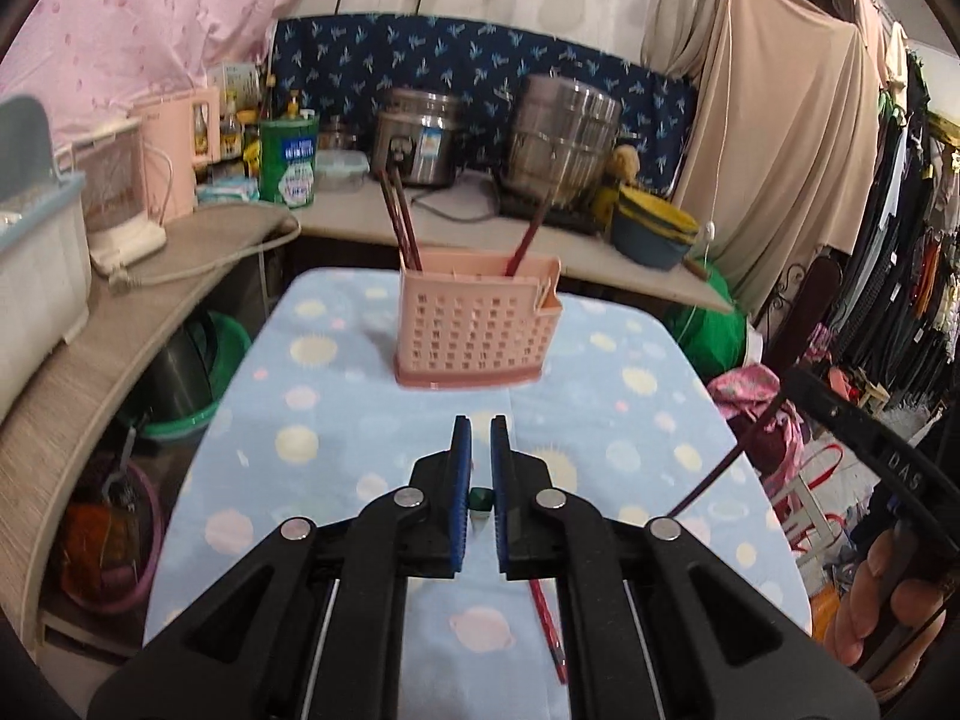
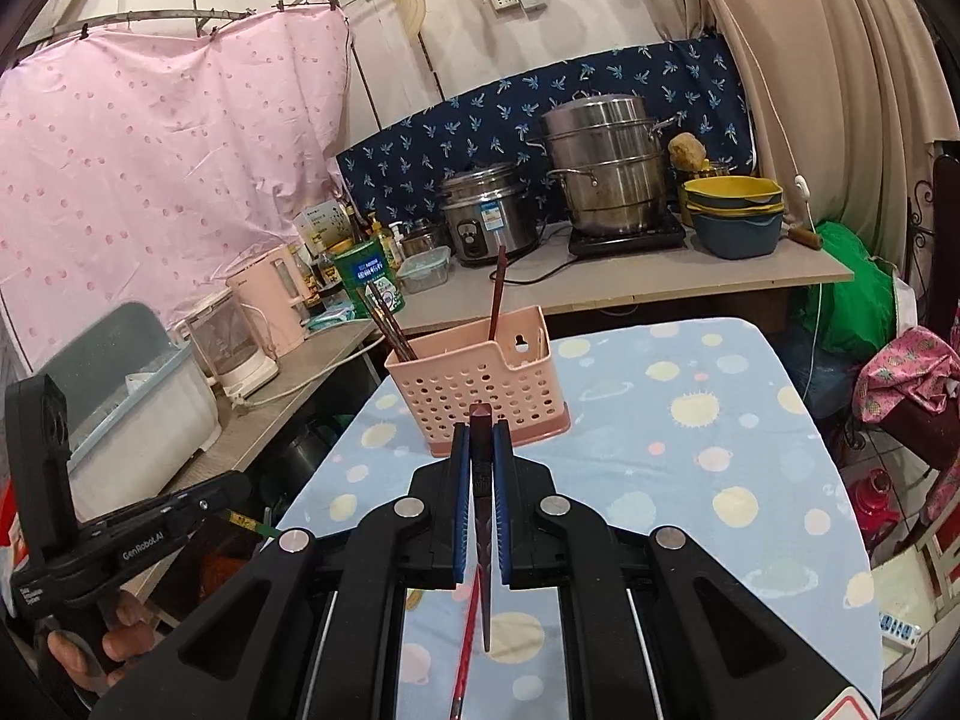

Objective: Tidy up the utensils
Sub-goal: 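Lift both held chopsticks and carry them over the pink basket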

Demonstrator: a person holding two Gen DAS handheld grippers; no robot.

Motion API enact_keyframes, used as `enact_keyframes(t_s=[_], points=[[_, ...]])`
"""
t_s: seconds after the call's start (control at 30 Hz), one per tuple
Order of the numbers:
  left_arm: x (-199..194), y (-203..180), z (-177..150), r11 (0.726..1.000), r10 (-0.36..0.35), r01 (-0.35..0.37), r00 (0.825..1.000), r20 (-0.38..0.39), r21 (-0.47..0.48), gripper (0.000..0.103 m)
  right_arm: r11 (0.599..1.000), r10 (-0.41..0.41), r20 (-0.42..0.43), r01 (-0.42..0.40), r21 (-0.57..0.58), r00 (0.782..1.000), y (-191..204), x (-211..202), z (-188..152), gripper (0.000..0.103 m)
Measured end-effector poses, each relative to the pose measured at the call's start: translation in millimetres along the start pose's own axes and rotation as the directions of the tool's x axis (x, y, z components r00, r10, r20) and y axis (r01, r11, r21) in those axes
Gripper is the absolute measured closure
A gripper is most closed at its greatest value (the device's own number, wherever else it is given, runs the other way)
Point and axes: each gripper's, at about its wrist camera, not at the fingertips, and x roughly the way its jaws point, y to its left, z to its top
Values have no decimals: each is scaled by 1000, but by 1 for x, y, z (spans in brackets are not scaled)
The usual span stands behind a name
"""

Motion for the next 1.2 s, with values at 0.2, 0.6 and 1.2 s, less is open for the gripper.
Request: enact_keyframes(t_s=[0.2,0.6,1.2], points=[[-10,2,23,1000,-4,4,1000,31,-1,97,1000,4,44,-3,-25,999,9,-5,19,96],[-17,-3,104,1000,7,-10,986,169,18,97,1000,20,89,-18,-19,996,14,23,69,96],[50,7,243,999,47,-40,933,356,-28,97,989,70,229,-96,108,971,5,119,174,96]])
